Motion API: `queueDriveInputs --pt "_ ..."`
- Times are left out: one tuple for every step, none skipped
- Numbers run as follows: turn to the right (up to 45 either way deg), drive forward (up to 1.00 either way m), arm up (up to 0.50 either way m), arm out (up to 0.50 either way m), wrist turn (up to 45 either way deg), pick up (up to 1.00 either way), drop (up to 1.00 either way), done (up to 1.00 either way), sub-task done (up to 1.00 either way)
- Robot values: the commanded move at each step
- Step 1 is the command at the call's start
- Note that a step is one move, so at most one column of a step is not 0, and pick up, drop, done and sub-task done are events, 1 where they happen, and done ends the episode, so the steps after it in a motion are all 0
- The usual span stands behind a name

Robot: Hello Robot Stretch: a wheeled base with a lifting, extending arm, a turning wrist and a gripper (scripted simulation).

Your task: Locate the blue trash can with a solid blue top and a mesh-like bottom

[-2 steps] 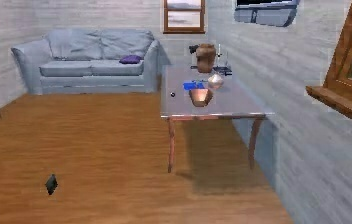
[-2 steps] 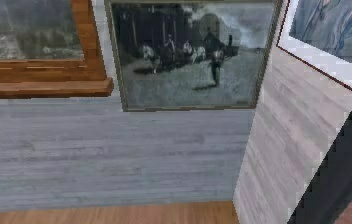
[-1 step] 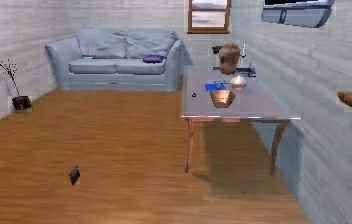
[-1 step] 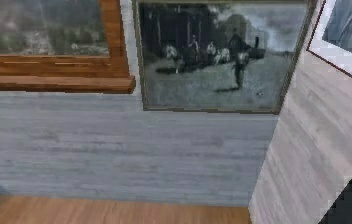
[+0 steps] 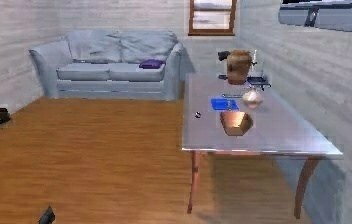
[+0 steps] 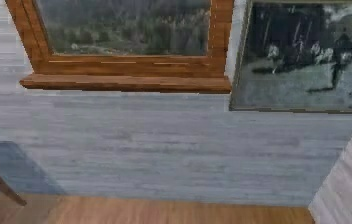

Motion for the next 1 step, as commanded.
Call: queueDriveInputs --pt "-27.0 0.0 0.0 0.0 0.0 0.0 0.0 0.0 0.0"
